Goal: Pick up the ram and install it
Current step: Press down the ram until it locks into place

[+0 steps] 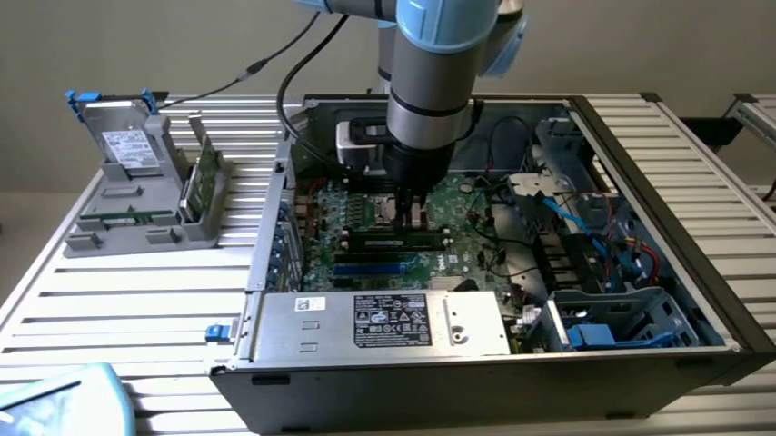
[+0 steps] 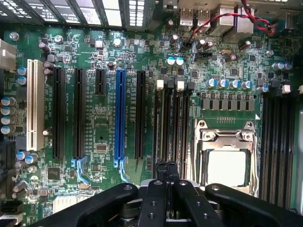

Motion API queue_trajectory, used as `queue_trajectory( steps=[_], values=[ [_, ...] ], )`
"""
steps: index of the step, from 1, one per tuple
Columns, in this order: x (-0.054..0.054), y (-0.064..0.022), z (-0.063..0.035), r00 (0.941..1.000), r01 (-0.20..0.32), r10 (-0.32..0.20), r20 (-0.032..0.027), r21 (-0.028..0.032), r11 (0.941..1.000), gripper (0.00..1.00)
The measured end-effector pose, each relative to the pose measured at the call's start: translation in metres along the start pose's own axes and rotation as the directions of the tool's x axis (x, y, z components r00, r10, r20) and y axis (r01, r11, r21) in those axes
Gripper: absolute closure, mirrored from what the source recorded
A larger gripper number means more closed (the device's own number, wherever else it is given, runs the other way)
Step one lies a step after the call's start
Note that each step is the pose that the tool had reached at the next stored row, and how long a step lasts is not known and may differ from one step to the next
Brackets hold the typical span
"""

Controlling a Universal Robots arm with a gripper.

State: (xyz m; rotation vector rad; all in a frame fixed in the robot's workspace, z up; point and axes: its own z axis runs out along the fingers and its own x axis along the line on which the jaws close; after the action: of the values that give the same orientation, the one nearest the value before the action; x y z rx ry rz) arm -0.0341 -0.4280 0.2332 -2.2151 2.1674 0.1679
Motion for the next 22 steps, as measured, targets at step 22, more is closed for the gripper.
queue_trajectory(
  steps=[22],
  values=[
    [0.0009, 0.0042, 0.0086, 1.0, 0.0, 0.0, -0.0004, 0.0009, 1.0, 0.89]
  ],
)
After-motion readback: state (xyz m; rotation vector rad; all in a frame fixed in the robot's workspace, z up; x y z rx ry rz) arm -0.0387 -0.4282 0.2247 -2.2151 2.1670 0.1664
